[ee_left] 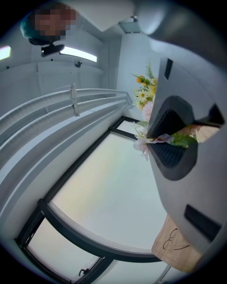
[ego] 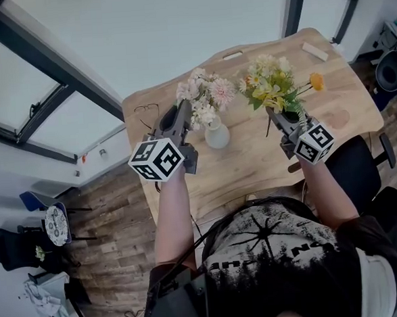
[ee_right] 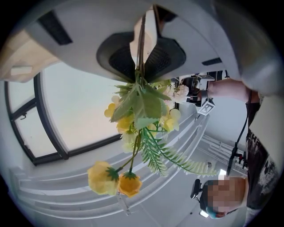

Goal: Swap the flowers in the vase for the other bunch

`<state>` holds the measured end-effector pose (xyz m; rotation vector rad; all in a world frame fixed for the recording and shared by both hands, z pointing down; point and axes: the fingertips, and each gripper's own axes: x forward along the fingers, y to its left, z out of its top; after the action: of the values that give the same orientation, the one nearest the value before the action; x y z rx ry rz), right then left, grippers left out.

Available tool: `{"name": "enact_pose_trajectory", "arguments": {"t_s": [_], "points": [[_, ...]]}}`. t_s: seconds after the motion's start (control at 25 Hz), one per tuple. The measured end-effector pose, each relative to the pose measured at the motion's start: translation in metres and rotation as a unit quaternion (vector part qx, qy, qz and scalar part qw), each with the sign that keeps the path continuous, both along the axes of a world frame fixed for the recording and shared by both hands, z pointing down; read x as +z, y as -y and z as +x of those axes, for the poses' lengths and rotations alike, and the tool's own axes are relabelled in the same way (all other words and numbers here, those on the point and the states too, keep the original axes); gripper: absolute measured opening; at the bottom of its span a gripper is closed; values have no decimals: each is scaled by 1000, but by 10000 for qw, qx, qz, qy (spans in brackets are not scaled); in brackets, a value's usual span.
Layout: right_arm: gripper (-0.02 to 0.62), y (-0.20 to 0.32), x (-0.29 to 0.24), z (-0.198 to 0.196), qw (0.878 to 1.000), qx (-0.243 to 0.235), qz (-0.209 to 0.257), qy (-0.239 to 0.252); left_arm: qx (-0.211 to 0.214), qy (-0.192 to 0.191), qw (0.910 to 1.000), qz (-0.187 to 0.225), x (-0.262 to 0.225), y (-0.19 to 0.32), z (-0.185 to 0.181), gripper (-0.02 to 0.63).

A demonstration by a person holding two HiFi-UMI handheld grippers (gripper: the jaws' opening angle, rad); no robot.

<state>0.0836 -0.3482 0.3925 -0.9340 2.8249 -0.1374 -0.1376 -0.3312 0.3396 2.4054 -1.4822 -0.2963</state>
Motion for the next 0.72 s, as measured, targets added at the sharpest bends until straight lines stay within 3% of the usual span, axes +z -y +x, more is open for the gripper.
{"name": "enact_pose_trajectory", "arguments": {"t_s": [0.48, 0.72], "points": [[63, -4, -3, -10, 10000, -24, -52, 12, -114, -35, 9993, 351, -41, -5, -19, 40], [63, -4, -1, -8, 9999, -47, -102, 40, -114, -241, 9984, 495, -60, -9, -20, 40]]}}
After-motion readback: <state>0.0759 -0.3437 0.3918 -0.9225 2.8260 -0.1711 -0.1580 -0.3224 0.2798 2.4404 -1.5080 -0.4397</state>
